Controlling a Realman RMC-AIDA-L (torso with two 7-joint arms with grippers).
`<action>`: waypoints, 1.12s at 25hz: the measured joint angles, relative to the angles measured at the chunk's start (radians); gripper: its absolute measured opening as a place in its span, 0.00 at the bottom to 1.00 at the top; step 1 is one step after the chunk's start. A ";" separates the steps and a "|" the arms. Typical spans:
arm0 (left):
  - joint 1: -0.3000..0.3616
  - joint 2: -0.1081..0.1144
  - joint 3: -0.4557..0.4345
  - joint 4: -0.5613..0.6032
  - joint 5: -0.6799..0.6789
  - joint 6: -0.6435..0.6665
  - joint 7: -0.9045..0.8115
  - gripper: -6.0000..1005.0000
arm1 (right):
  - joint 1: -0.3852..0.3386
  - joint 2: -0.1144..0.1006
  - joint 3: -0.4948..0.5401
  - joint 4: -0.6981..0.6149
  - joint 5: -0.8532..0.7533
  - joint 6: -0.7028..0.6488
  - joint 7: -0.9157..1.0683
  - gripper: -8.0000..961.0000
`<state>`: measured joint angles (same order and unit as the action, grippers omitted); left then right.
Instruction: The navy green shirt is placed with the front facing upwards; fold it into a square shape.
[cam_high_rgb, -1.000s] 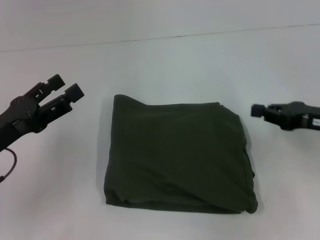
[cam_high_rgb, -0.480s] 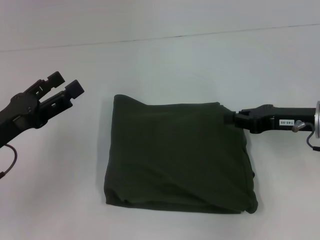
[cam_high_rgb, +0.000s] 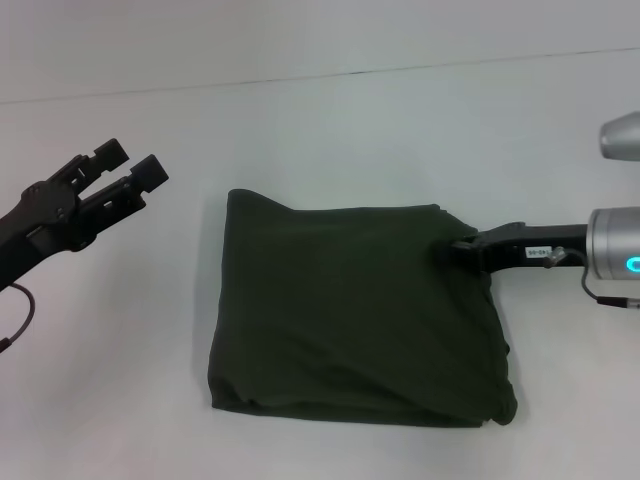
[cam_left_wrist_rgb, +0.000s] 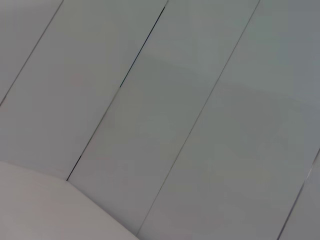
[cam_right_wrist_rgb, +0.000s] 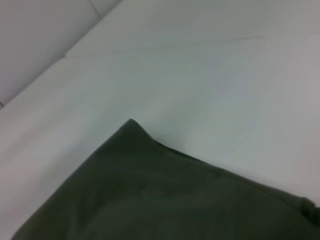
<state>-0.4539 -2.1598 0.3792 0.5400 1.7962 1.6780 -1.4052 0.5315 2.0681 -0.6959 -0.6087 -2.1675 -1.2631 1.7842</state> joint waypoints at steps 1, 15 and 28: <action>0.000 0.000 -0.001 0.000 0.000 0.000 -0.001 0.96 | 0.002 0.002 -0.009 0.001 0.000 0.020 0.008 0.05; 0.001 0.002 -0.003 0.000 0.001 -0.011 -0.016 0.96 | -0.050 0.000 0.110 -0.024 0.136 -0.023 -0.090 0.05; 0.020 0.006 -0.008 0.022 0.004 0.017 -0.051 0.96 | -0.106 0.005 0.148 -0.012 0.340 -0.214 -0.280 0.16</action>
<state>-0.4342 -2.1539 0.3712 0.5620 1.7997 1.6950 -1.4562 0.4254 2.0727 -0.5479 -0.6210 -1.8271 -1.4772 1.5047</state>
